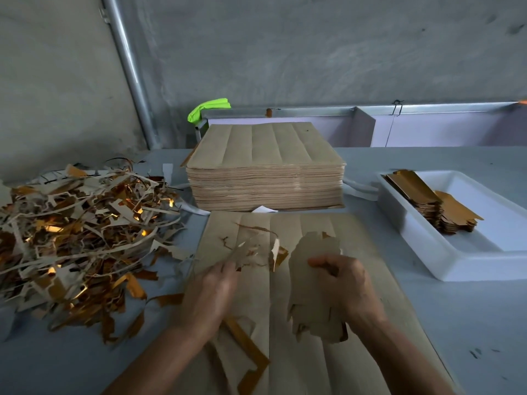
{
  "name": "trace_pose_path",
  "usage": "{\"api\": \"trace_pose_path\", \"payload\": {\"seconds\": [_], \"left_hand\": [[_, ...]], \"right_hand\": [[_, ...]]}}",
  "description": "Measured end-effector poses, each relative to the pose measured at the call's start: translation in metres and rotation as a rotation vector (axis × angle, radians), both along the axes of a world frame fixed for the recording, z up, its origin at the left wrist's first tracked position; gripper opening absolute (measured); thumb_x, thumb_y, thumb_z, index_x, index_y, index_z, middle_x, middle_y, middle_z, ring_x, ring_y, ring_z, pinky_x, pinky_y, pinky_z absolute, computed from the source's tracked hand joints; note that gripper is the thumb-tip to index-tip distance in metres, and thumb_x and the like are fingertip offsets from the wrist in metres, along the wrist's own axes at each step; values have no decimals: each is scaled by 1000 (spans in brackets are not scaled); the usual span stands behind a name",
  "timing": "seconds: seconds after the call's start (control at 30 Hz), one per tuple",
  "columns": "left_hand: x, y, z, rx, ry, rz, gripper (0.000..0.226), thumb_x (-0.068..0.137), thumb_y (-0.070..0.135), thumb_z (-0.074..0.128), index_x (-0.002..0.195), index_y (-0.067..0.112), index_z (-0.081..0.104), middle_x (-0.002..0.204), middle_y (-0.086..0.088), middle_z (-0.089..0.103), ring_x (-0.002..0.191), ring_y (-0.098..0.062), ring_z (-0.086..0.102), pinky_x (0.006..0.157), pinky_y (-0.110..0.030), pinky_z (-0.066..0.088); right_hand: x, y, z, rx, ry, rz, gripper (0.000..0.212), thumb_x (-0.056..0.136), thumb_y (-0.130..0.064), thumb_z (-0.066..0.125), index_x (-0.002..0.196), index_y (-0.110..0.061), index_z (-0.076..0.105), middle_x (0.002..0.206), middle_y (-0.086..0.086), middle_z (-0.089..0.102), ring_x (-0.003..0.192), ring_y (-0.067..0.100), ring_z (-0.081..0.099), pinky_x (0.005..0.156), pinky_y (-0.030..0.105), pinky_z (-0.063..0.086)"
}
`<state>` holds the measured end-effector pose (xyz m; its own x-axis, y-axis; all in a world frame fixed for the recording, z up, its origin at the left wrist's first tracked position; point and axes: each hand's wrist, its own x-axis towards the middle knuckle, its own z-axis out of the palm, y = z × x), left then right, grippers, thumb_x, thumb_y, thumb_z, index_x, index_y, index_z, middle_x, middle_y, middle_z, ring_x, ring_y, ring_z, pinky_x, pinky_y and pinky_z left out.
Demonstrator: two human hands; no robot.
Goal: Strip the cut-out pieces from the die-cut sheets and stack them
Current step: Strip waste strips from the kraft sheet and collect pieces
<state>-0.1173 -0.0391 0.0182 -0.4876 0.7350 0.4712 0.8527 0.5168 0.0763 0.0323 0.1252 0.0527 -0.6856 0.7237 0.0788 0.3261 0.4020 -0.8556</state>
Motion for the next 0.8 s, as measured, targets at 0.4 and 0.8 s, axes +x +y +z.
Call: {"api": "trace_pose_path", "payload": {"seconds": [0.4,0.8], "left_hand": [[60,12,-3,106,303,-300,30,91,10,47,112,9,68,93,-8,70,72,-19,67,58,-31,57],[3,-8,34,17,126,-39,42,58,-5,82,96,3,69,68,-7,66,41,-15,58,36,-20,46]], "right_hand": [[-2,-20,11,-477,-48,0,22,87,-28,65,88,-7,69,88,12,69,80,23,67,76,40,58],[30,23,22,-498,-119,50,17,87,-20,66,90,-3,69,81,11,72,68,20,69,49,23,51]]}}
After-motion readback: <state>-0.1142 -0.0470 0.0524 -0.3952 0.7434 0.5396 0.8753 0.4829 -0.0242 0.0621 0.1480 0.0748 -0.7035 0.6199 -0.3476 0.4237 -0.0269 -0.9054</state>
